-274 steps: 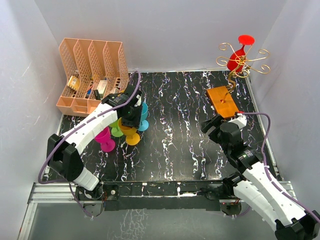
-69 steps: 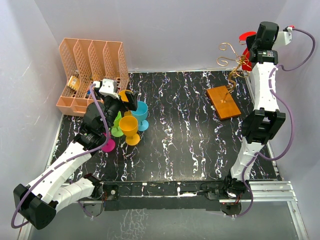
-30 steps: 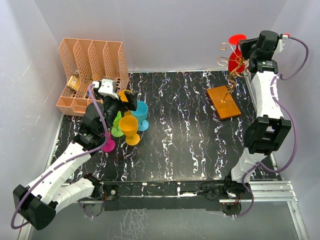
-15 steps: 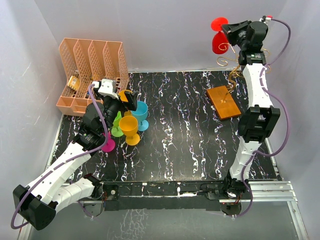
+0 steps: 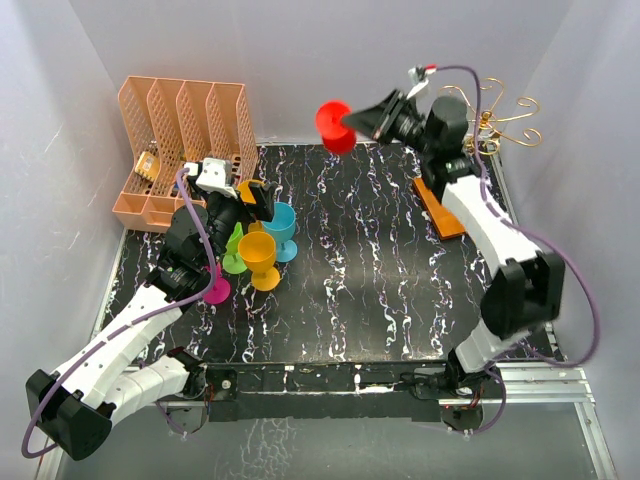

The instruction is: Take the wine glass off the wine glass rack

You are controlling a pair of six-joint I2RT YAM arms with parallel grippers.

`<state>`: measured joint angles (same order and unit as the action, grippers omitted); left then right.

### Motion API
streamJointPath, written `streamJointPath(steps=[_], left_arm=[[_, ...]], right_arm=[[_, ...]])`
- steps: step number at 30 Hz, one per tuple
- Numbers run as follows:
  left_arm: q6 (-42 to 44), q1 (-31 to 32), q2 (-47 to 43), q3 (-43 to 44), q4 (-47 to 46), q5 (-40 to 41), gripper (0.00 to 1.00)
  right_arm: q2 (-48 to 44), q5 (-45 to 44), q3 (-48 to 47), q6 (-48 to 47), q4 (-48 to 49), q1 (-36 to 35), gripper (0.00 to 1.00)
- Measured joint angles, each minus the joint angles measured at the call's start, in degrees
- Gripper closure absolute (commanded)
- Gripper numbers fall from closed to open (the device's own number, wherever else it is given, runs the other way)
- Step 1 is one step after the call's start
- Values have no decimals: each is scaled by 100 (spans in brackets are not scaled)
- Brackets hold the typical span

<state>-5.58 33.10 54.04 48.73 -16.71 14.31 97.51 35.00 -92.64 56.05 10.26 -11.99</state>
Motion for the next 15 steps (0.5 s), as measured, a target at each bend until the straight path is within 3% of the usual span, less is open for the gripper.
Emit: streamJointPath(steps=[7, 15], left_arm=[[4, 2, -11, 0, 2, 81, 3], [-59, 0, -9, 0, 2, 140, 3]], right_arm=[[-2594, 758, 3300, -240, 1086, -361, 92], [-4951, 686, 6074, -308, 1235, -328, 92]])
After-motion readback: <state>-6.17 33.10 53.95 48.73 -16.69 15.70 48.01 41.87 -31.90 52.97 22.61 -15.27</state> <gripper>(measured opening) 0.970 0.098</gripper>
